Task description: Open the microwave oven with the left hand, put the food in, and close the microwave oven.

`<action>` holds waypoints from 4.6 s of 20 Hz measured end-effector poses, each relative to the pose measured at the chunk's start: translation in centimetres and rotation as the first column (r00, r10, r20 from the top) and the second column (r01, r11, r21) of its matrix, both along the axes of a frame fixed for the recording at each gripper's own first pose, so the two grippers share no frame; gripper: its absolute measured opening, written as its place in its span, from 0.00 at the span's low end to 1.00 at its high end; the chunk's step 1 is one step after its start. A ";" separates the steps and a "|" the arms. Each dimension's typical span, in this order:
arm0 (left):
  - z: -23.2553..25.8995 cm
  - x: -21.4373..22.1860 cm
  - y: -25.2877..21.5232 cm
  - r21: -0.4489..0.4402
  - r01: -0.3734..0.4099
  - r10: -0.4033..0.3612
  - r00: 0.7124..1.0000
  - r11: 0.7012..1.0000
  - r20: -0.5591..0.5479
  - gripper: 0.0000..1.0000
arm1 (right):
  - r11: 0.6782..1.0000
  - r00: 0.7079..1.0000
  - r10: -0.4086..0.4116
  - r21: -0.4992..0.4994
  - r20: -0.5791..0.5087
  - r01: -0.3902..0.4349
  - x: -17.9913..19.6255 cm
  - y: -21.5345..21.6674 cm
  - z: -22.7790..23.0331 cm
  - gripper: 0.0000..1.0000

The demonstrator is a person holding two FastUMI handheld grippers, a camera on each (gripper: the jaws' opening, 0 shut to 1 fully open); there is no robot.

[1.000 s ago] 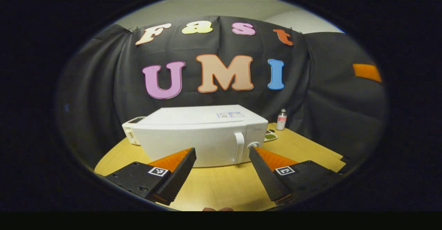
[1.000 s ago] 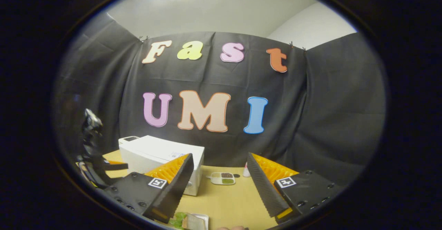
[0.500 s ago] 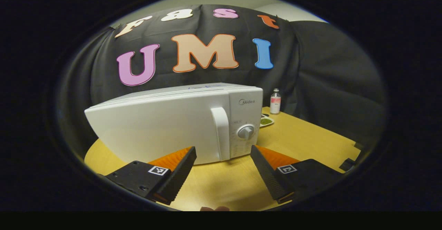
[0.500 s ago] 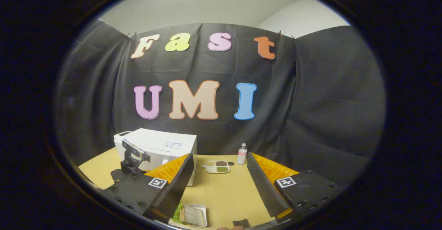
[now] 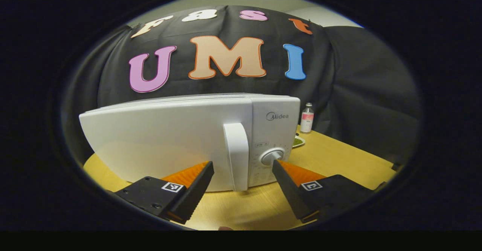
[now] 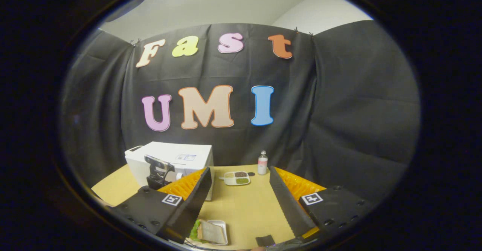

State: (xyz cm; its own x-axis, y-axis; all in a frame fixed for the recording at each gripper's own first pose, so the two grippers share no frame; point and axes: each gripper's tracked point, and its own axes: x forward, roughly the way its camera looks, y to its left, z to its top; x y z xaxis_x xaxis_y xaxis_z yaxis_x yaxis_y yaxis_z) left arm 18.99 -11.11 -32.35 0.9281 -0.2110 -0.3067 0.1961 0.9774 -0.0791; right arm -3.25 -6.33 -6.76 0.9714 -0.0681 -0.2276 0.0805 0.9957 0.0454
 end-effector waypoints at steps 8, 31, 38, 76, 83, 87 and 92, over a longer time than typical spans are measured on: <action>-0.1 1.0 0.5 0.009 -0.033 0.033 0.999 0.999 -0.018 0.28 | 0.999 0.999 0.031 -0.022 0.008 -0.031 0.2 0.6 0.0 0.96; 0.3 -20.2 10.5 0.012 0.071 -0.068 0.987 0.997 -0.143 0.01 | 0.948 0.951 0.302 0.084 0.063 -0.306 0.1 10.9 0.3 0.96; 0.1 -26.1 21.7 0.083 -0.120 0.134 0.970 0.989 -0.203 0.00 | 0.926 0.929 0.365 0.076 0.063 -0.369 -1.2 15.7 -0.8 0.97; 2.4 -30.2 31.0 0.011 -0.117 0.117 0.980 0.993 -0.160 0.89 | 0.955 0.911 0.201 -0.134 -0.361 -0.264 -5.6 14.6 -25.7 0.98; 5.8 -31.9 32.2 -0.025 -0.156 0.152 0.982 0.987 -0.113 0.87 | 0.945 0.850 0.170 -0.160 -0.499 -0.283 -6.8 13.6 -31.7 0.99; 8.7 -32.2 33.8 -0.036 -0.198 0.195 0.979 0.980 -0.062 0.87 | 0.942 0.841 0.160 -0.175 -0.517 -0.287 -6.5 13.3 -32.5 0.99; 11.3 -31.9 34.6 -0.030 -0.218 0.218 0.976 0.976 -0.004 0.88 | 0.938 0.844 0.146 -0.198 -0.516 -0.284 -6.3 12.9 -32.7 0.70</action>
